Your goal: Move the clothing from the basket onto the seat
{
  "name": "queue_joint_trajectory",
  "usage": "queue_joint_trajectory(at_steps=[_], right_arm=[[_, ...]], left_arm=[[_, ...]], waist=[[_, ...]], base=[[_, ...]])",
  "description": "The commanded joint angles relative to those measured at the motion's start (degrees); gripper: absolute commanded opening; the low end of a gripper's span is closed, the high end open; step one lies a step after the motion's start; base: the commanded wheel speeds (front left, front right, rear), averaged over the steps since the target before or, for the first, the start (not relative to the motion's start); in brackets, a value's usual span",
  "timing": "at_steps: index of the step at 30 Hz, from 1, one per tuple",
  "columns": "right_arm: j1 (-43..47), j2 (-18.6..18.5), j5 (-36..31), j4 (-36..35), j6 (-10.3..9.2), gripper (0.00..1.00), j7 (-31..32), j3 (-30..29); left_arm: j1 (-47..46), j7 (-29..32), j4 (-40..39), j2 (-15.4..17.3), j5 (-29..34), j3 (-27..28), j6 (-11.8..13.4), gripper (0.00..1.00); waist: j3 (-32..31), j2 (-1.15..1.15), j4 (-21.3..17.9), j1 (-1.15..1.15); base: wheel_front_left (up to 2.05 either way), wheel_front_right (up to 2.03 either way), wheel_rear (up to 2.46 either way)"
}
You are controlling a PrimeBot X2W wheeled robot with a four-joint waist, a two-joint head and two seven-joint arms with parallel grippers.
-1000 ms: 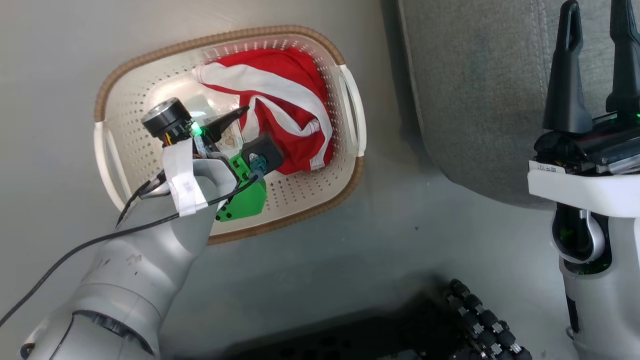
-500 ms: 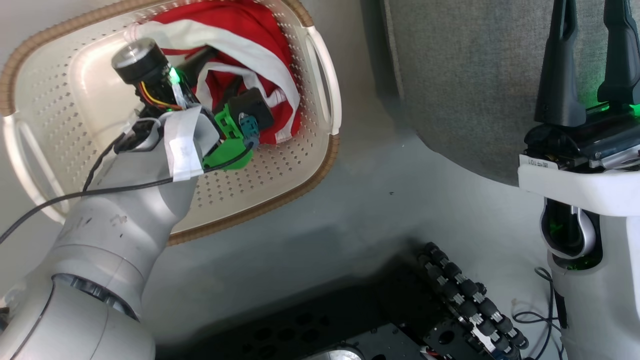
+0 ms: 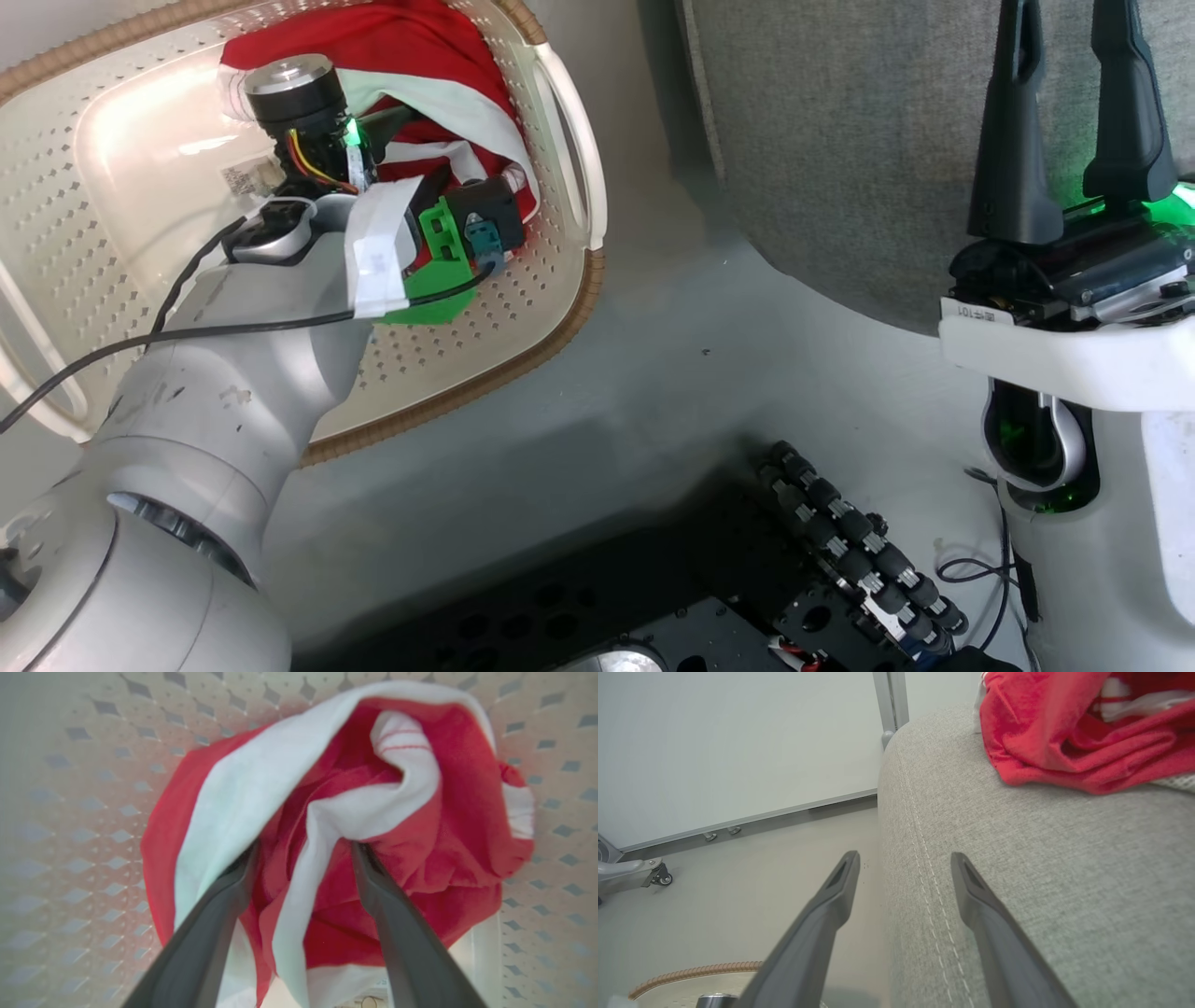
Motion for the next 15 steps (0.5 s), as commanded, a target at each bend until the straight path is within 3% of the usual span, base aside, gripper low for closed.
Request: queue_joint_trajectory(at_steps=[1,15], right_arm=[[0.7,0.3,0.2,0.2,0.00,1.00,0.0,0.4],[3.0,0.5,-1.0,-2.1,0.00,1.00,0.0,2.6]], left_arm=[[-0.6,1.2,0.1,-0.1,-1.0,-0.2,-0.6,1.00],[-0.3,15.3,0.0,-0.2,-16.3,-7.0,-1.1,1.00]], waist=[[0.0,0.00,-0.3,0.00],[-0.2,0.00,-1.4,0.00]], base=[[0.00,0.00,0.00],[0.00,0.00,0.00]])
